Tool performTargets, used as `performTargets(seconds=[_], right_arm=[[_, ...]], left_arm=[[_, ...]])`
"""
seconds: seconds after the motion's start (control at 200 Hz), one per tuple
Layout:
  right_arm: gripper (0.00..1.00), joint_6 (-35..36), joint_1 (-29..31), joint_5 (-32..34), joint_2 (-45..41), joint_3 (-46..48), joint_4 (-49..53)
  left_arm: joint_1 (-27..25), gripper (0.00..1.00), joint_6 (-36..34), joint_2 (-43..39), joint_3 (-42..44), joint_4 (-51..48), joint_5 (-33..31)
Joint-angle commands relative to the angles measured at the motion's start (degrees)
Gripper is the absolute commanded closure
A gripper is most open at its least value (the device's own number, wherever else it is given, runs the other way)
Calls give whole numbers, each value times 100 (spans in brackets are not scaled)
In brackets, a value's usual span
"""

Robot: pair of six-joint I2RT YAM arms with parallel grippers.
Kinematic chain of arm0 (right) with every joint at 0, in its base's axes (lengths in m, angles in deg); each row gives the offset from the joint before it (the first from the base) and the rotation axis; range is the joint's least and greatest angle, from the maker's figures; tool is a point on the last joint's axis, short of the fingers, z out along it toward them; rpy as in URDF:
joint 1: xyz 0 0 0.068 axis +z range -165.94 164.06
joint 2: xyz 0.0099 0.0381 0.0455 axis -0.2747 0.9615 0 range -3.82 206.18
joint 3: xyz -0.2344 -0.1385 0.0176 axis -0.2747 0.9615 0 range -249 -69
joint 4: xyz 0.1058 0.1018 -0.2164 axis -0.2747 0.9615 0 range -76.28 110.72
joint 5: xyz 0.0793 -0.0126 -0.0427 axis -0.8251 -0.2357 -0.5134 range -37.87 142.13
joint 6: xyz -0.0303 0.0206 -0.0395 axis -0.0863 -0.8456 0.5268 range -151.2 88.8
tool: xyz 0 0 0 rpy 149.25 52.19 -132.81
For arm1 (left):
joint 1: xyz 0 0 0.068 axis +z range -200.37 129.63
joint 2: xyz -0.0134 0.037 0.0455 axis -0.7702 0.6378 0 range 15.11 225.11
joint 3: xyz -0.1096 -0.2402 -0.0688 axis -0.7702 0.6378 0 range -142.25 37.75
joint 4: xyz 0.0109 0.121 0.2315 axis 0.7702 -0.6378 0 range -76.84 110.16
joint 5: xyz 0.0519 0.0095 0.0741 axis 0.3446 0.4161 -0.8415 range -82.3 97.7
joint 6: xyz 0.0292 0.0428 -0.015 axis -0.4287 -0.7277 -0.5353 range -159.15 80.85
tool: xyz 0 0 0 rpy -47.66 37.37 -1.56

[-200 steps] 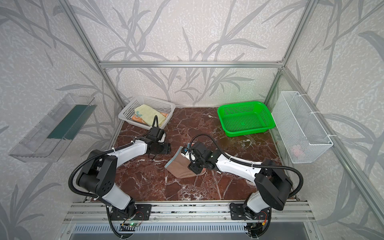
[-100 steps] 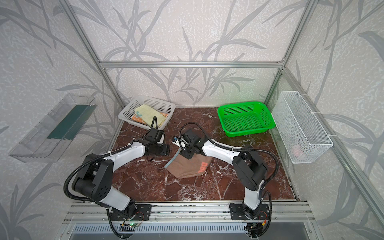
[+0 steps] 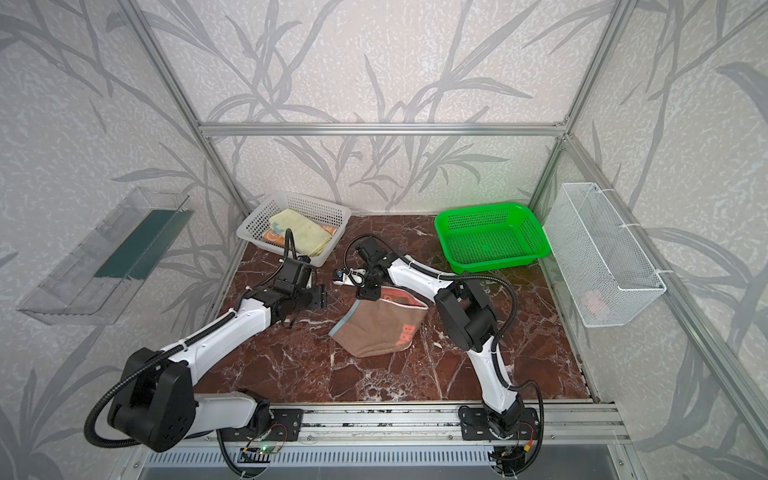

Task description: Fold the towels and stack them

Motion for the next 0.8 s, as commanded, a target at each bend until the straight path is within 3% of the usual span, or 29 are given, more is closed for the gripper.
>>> performTargets(seconds=[0.0,0.445,0.795], right_arm=[[41,473,-22,-117,326,-455,759],[43,589,-42,-28,1073,-1171,1418],[50,606,-51,180,1594,-1743,2060]], left_arm=[[24,24,124,-240,157,128,-236],[37,24,80,-352,146,49,-283],[46,23,45,-285,163,74,-263]])
